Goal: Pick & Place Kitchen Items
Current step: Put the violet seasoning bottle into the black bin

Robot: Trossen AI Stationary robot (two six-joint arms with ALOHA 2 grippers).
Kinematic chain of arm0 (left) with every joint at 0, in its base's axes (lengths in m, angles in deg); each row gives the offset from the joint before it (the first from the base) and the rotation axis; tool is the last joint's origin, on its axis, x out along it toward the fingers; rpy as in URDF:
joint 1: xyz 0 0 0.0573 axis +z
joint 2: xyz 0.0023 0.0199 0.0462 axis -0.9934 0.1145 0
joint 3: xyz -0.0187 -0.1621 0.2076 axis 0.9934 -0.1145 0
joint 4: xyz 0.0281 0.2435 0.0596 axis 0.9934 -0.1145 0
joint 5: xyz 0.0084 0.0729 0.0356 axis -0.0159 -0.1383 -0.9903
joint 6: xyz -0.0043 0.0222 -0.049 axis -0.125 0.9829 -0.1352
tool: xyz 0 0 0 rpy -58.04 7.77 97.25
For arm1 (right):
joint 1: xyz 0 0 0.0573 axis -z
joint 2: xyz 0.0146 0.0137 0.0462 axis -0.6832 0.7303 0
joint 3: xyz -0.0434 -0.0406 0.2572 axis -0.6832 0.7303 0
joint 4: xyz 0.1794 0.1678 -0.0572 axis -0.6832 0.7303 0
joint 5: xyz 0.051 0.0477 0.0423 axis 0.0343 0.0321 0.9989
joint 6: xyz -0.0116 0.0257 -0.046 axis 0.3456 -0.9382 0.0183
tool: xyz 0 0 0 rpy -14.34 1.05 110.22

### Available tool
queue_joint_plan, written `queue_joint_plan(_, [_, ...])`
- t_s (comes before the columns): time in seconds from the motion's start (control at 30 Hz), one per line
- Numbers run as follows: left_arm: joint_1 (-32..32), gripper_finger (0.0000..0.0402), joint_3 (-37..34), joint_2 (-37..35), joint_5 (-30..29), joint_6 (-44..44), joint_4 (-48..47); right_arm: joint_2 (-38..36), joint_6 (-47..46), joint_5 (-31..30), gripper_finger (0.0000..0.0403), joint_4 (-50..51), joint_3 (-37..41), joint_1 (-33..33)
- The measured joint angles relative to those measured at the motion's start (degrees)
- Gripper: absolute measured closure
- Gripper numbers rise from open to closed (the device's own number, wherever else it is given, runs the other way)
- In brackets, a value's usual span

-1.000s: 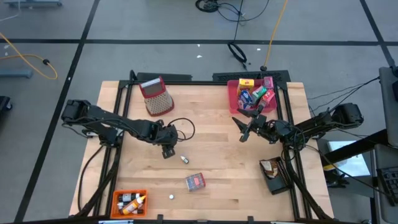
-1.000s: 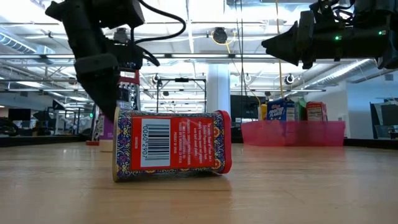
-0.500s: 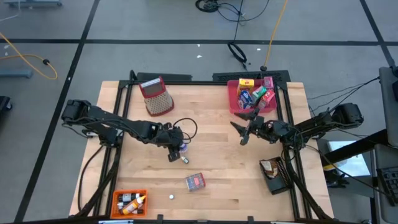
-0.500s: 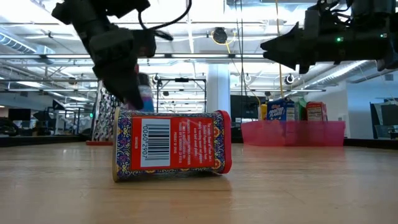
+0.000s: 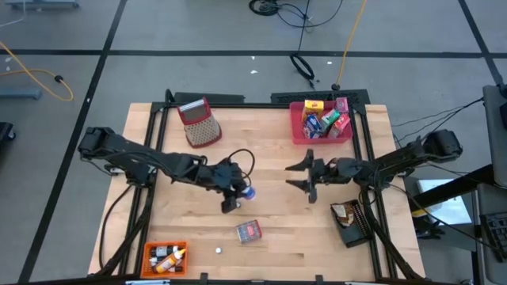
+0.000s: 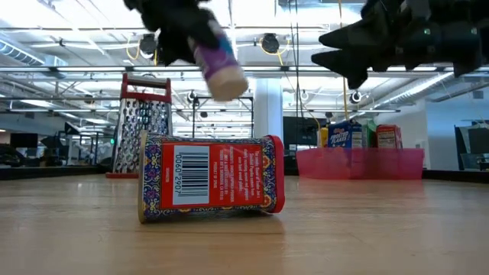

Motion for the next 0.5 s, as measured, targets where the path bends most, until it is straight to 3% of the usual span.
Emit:
queue_joint_plan(0.13, [-0.8,0.0212,2.7,0.0,-1.7,1.6,0.0,0.0,0.8,0.0,0.0195,7.7,-4.9,-3.1])
queue_joint_plan(0.5, [-1.7,0.0212,4.3,0.0,-2.9,2.0,1.6,0.0,0.7,-0.3,0.0195,11.1,-8.8,-10.1])
